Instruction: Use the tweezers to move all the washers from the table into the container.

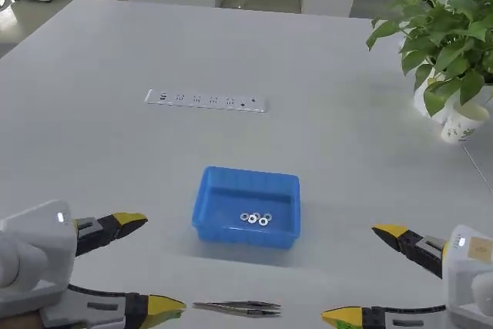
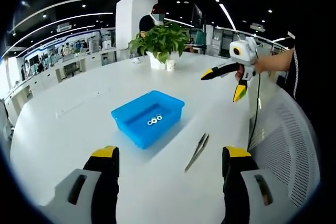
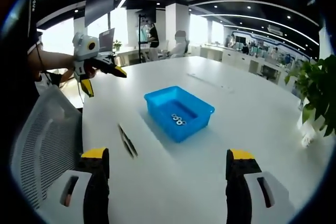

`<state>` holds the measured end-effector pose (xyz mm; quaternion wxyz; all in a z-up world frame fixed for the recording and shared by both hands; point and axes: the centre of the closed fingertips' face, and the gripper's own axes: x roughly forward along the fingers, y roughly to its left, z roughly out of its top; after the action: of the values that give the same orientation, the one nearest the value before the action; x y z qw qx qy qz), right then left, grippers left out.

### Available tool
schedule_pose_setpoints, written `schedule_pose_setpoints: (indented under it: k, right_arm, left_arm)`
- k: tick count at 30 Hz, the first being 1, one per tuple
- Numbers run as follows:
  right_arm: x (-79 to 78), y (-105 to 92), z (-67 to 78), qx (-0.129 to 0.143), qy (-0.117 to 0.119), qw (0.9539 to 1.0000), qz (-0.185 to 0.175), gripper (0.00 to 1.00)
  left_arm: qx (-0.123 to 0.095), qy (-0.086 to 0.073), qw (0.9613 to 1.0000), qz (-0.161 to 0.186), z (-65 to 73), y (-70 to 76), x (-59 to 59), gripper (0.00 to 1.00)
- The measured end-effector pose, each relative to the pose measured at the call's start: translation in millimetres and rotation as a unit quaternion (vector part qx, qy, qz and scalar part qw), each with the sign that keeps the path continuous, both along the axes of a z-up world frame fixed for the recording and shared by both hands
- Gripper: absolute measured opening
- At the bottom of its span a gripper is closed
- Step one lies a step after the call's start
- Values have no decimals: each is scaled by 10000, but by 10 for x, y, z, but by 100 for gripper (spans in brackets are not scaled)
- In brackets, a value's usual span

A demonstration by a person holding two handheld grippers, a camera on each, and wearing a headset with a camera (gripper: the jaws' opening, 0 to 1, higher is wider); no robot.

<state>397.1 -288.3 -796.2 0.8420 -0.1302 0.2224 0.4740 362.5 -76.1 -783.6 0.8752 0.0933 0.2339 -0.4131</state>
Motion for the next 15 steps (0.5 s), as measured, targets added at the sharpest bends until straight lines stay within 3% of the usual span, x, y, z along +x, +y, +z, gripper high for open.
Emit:
schedule_pose_setpoints:
  k: [6, 9, 15]
  right_arm:
    - [-36, -34, 18, 147, -44, 9999, -71, 100]
    - [-62, -21, 21, 205, -24, 9998, -43, 100]
    - [-84, 11, 8, 193, -38, 9998, 23, 100]
  left_arm:
    - [38, 1, 9999, 125, -58, 41, -34, 99]
    - [114, 10, 9999, 124, -74, 75, -38, 99]
    - [68, -60, 9999, 138, -19, 96, -3, 99]
